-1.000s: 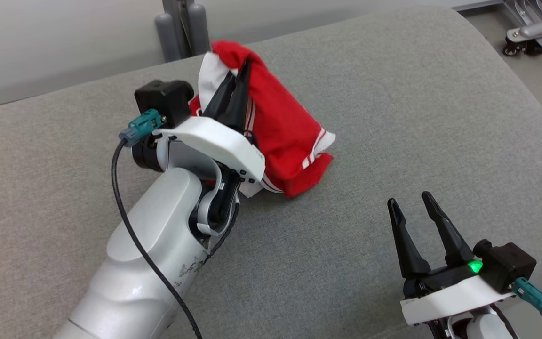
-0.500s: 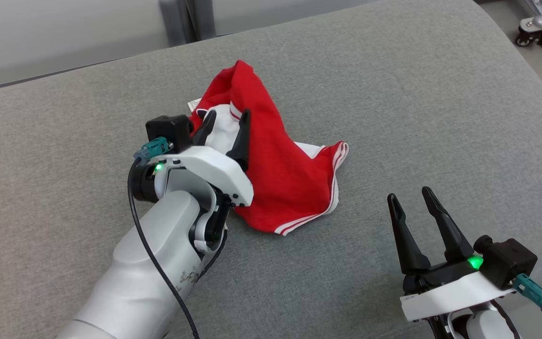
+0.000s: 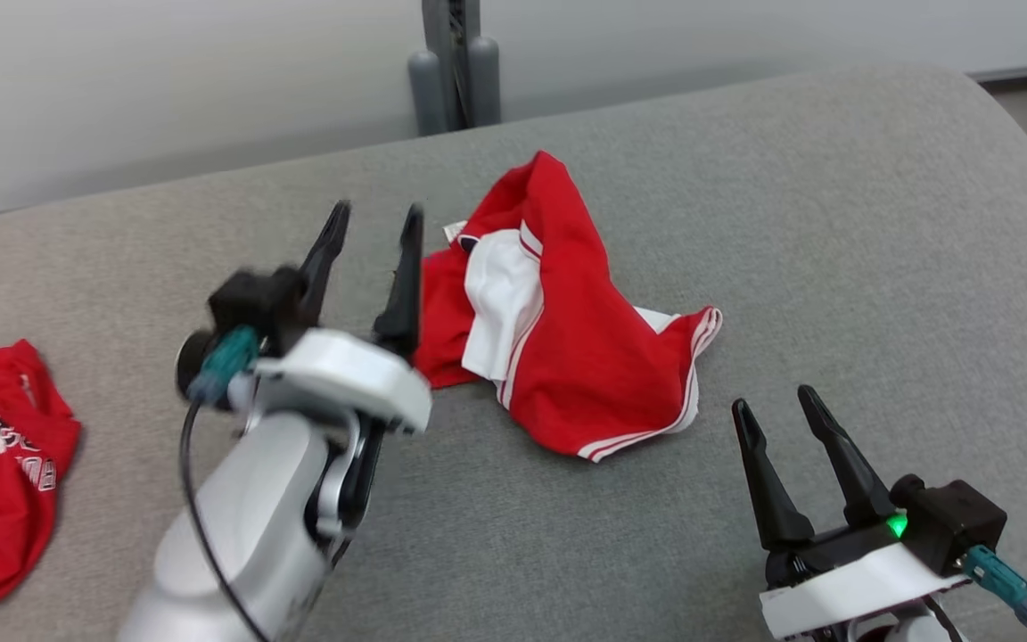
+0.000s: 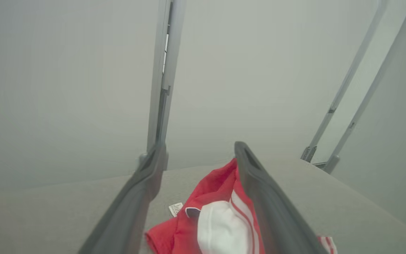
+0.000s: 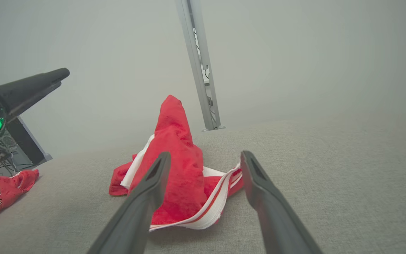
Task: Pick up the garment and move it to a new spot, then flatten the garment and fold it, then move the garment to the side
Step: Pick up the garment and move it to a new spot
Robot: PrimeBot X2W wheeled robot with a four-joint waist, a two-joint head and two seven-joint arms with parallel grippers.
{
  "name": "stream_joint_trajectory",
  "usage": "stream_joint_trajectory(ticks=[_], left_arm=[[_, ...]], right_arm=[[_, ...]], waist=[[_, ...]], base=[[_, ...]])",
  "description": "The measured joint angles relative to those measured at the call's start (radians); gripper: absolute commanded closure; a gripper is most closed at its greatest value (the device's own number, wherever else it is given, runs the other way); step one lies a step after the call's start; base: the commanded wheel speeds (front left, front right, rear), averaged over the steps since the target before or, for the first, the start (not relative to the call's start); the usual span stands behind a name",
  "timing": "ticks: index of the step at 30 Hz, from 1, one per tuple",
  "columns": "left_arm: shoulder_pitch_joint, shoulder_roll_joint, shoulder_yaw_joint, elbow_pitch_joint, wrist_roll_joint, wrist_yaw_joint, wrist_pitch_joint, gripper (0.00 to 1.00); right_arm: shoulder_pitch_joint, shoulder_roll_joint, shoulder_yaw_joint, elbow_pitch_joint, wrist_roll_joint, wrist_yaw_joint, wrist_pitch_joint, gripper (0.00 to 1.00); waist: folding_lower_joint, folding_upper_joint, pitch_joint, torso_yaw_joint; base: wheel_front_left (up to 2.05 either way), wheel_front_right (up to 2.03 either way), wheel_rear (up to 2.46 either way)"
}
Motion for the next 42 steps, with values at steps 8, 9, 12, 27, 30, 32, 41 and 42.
stream_joint_trajectory(ticks=[8,9,12,27,30,32,41,42], left_arm=[[0.338,0.010,0.186,-0.211,0.151,0.005,0.000,0.00],[0.370,0.007,0.204,-0.226,0.170,-0.001,0.000,0.00],[0.453,0.005,0.259,-0.280,0.256,-0.007,0.000,0.00],[0.713,-0.056,0.400,-0.371,0.498,-0.038,0.000,0.00],[0.747,-0.063,0.411,-0.376,0.524,-0.047,0.000,0.00],[0.771,-0.073,0.420,-0.380,0.514,-0.063,0.000,0.00],[0.821,-0.091,0.459,-0.379,0.568,-0.099,0.000,0.00],[0.821,-0.093,0.461,-0.378,0.568,-0.100,0.000,0.00]], right_arm=[[0.052,0.000,-0.014,0.015,-0.024,0.000,0.000,0.00],[0.055,0.000,-0.018,0.017,-0.024,0.000,0.000,0.00],[0.065,0.000,-0.022,0.019,-0.024,0.000,0.000,0.00],[0.132,0.001,-0.068,-0.007,-0.044,0.000,0.000,0.00],[0.163,-0.001,-0.109,-0.042,-0.046,0.000,0.000,0.00],[0.187,-0.001,-0.116,-0.055,-0.049,0.000,-0.001,0.00],[0.216,-0.001,-0.107,-0.037,-0.049,0.001,-0.002,0.00],[0.216,-0.001,-0.106,-0.035,-0.049,0.001,-0.002,0.00]], waist=[[0.0000,0.0000,-0.081,0.074],[0.0000,0.0000,-0.089,0.083],[0.0000,0.0000,-0.116,0.110],[0.0000,0.0000,-0.216,0.186],[-0.0001,0.0000,-0.233,0.196],[0.0000,0.0000,-0.241,0.200],[0.0000,0.0000,-0.243,0.181],[0.0000,0.0000,-0.243,0.180]], base=[[0.00,0.00,0.00],[0.00,0.00,0.00],[0.00,0.00,0.00],[0.00,0.00,0.00],[0.00,0.00,0.00],[0.00,0.00,0.00],[0.00,0.00,0.00],[0.00,0.00,0.00]])
